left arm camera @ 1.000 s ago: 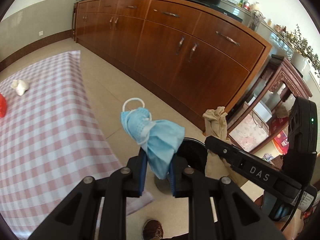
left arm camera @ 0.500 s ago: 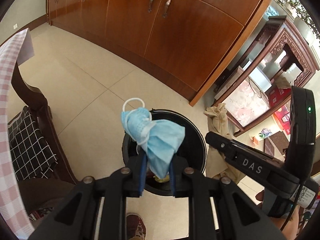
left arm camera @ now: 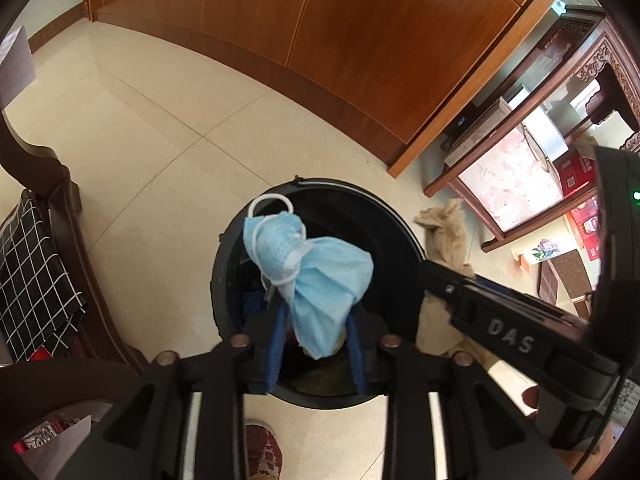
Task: Collect trash
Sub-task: 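Open both tools to drop the mask and stocking into the black bin, then move both tools back over the table toward the red bags and white paper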
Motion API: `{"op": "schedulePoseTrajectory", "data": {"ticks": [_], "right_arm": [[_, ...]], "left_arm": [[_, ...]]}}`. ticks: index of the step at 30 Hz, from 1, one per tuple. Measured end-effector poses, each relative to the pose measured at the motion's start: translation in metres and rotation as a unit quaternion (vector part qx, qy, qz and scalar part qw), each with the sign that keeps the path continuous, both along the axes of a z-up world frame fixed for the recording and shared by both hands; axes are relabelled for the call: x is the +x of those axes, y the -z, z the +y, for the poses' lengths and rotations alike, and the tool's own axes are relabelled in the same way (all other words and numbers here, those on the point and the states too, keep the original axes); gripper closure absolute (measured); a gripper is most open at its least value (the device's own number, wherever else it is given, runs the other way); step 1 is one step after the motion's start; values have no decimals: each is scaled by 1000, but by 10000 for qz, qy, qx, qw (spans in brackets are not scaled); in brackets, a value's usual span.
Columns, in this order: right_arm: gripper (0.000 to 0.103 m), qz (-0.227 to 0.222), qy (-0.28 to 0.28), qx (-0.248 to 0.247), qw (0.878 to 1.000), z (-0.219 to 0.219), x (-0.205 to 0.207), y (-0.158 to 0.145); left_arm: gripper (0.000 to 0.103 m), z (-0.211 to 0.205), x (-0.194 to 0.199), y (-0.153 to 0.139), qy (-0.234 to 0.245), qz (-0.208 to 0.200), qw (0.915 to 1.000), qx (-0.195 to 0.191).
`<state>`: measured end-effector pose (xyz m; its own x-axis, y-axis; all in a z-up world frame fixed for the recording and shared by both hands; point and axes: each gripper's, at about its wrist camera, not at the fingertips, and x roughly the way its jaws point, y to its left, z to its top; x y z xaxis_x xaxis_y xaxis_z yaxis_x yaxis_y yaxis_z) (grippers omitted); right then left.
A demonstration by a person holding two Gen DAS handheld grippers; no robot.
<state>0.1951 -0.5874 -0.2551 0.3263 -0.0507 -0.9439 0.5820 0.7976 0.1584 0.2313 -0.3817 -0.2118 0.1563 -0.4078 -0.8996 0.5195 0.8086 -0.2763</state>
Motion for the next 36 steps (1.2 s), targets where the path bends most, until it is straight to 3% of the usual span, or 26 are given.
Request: {"op": "schedulePoseTrajectory", "data": {"ticks": [1, 4, 13, 24, 32, 36], "right_arm": [[60, -2, 58, -27, 10000, -2, -2, -1], [54, -25, 205, -84, 9998, -5, -5, -4], [53, -235, 391, -243, 9987, -8, -10, -18], [53, -341, 450, -327, 9979, 1, -19, -35], [52, -627, 437, -348, 9965, 27, -37, -71], [45, -898, 328, -401, 9946, 47, -40, -96]], "left_arm": [[48, -2, 2, 2, -12, 36, 10000, 1], [35, -1, 4, 4, -53, 42, 10000, -54], [34, 2, 4, -11, 0, -219, 9997, -50], [34, 22, 2, -49, -118, -679, 9976, -4], [34, 52, -5, -90, -240, -1005, 9944, -201], [34, 72, -10, -109, -334, -1107, 9928, -297]]}}
